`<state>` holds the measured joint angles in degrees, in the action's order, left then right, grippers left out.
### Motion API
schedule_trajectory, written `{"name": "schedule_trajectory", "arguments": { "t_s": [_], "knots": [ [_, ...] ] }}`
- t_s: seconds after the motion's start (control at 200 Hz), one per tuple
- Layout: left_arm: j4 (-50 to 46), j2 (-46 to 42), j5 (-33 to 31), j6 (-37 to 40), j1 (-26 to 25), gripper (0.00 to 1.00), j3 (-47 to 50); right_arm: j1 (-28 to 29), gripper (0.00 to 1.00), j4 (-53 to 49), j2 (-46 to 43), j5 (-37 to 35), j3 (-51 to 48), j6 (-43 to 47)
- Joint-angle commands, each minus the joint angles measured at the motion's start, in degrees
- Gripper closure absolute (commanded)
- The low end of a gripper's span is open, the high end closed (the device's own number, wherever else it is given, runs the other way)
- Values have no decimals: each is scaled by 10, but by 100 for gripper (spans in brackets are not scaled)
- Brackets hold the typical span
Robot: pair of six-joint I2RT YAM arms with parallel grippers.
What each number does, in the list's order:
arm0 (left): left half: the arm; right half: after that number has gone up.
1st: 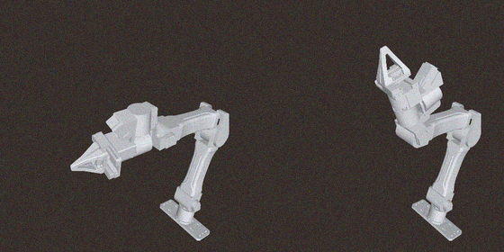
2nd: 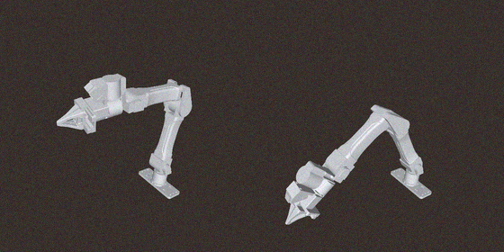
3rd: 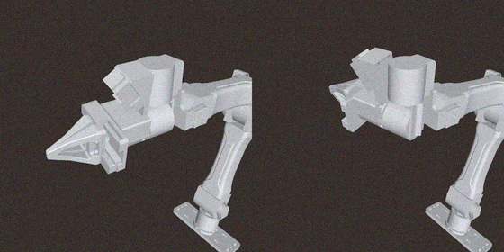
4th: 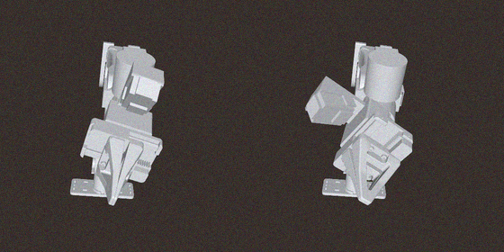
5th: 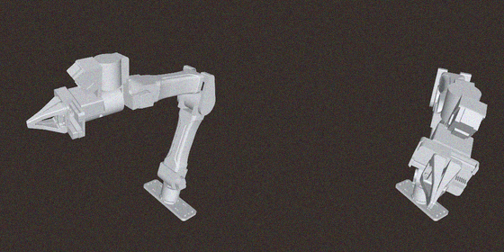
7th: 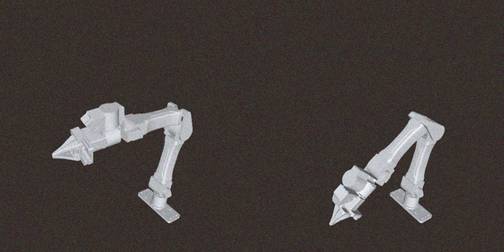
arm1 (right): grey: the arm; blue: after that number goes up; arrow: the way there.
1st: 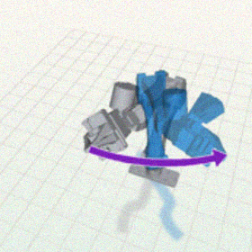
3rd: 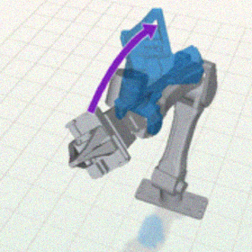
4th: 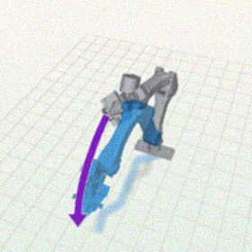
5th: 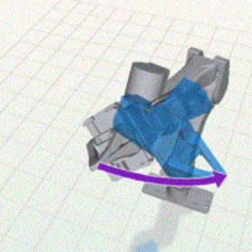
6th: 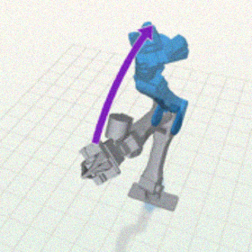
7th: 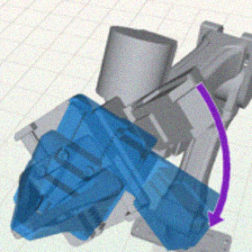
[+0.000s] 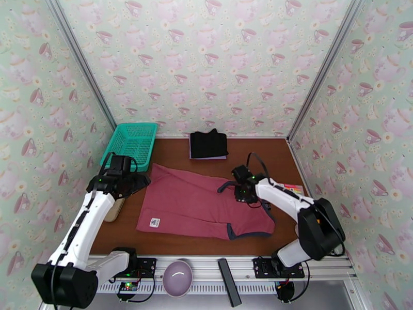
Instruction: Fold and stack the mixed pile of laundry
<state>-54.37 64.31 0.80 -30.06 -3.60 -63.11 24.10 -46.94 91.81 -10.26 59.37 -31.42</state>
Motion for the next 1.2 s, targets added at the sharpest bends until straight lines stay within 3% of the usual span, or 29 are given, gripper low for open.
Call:
{"name": "schedule_trajectory", "arguments": {
  "t_s": [0.0,0.25,0.381,0.701,0.907,1.087,1.192],
  "knots": [
    [25,-17,16,42,-2,25,-18,-34,71,-31,45,-9,42,39],
    [16,-19,13,77,-2,24,-43,-108,76,-63,188,-1,147,93],
    [9,-23,-1,88,-1,17,-50,-137,79,-85,255,-3,209,121],
    [-6,-22,1,92,2,17,-55,-196,81,-104,331,-58,319,199],
    [10,33,35,71,1,21,-61,-199,81,-98,328,-70,339,235],
    [53,153,93,39,-13,35,-101,-196,75,-91,267,-6,321,240],
    [61,232,88,23,-39,39,-146,-189,70,-90,211,22,301,239]
  ]
}}
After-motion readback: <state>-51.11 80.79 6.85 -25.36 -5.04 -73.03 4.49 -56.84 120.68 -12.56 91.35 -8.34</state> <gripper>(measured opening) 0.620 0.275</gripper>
